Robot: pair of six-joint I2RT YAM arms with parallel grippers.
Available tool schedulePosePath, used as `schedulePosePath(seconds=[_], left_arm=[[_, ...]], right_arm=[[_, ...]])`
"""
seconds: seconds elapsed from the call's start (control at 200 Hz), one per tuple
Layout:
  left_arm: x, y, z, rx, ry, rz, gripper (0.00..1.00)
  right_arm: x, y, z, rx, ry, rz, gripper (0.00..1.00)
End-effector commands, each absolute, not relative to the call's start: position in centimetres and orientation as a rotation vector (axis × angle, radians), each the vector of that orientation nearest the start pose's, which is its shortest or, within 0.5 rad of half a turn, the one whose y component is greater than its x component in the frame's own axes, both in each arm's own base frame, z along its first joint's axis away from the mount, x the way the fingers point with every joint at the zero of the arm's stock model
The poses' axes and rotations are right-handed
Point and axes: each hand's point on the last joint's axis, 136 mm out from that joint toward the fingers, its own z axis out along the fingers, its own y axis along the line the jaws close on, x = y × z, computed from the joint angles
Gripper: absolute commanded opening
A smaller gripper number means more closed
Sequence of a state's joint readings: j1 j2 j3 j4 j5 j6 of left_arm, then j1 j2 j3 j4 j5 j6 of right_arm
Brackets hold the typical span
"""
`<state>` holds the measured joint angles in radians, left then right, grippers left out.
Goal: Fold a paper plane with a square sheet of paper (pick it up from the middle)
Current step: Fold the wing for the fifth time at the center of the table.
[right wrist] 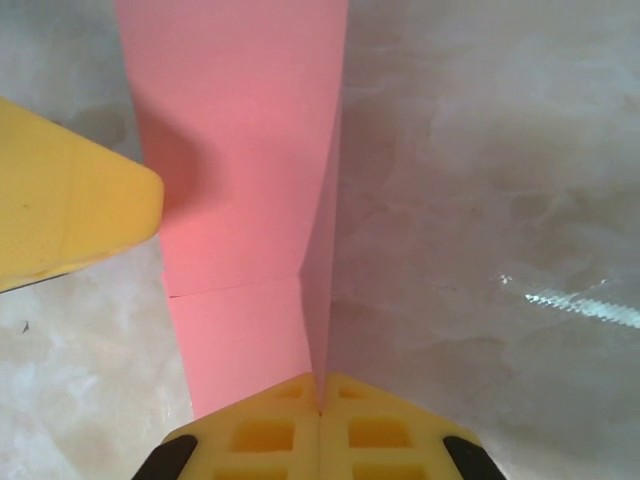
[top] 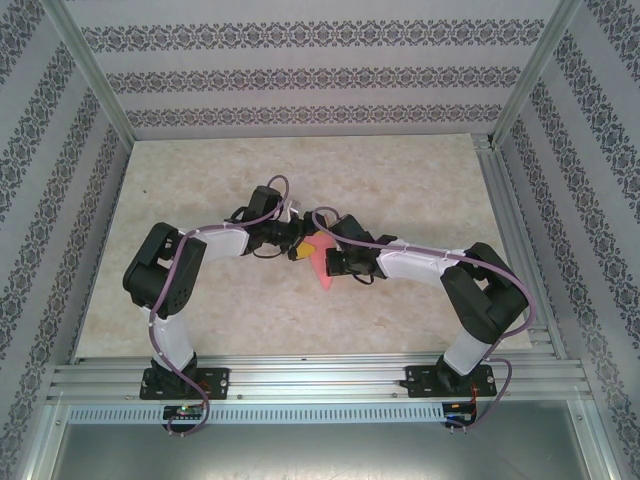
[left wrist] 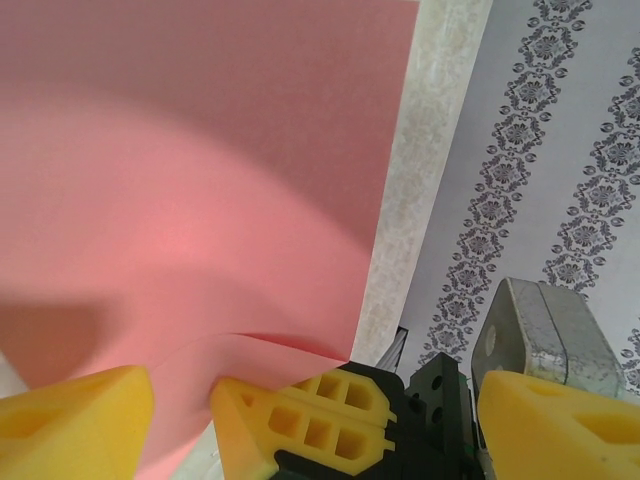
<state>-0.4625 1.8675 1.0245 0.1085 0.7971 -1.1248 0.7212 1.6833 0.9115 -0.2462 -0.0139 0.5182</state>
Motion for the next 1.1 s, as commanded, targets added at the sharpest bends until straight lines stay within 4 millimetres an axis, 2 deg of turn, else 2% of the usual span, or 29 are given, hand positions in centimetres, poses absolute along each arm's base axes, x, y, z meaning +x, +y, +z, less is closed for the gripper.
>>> schedulePosePath(seconds=[0.0,0.17,0.235,0.365,0.58,0.699,0.784,0.924,1.094], left_arm=[[35.0,-32.2,9.1,-0.42,2.679,-1.6,0.85],[35.6,-33.2,9.1,-0.423,2.66,-1.644,0.84],[35.8,-32.9,9.0,-0.452,2.648,-1.626,0.83],[36.3,-31.9,9.2,-0.502,2.604,-1.612,0.72],[36.6,-31.1,10.8,-0.532,2.539,-1.621,0.62],[36.5,-30.4,10.4,-0.593,2.53,-1.584,0.59],[36.7,-29.8,10.4,-0.665,2.481,-1.59,0.59],[36.9,-30.4,11.4,-0.661,2.451,-1.66,0.61],[37.2,-31.2,11.9,-0.615,2.466,-1.681,0.7]], right_arm=[[29.5,27.0,4.1,-0.362,2.586,0.427,0.04],[29.4,26.9,3.7,-0.372,2.59,0.413,0.04],[29.4,26.8,3.7,-0.357,2.591,0.41,0.04],[29.3,26.5,3.8,-0.323,2.577,0.447,0.02],[29.3,25.9,3.6,-0.284,2.554,0.522,0.01],[29.3,25.9,3.7,-0.306,2.534,0.53,0.01],[29.3,25.9,3.9,-0.318,2.507,0.532,0.01],[29.4,26.0,4.5,-0.354,2.46,0.532,0.01],[29.2,26.2,3.9,-0.403,2.473,0.49,0.01]])
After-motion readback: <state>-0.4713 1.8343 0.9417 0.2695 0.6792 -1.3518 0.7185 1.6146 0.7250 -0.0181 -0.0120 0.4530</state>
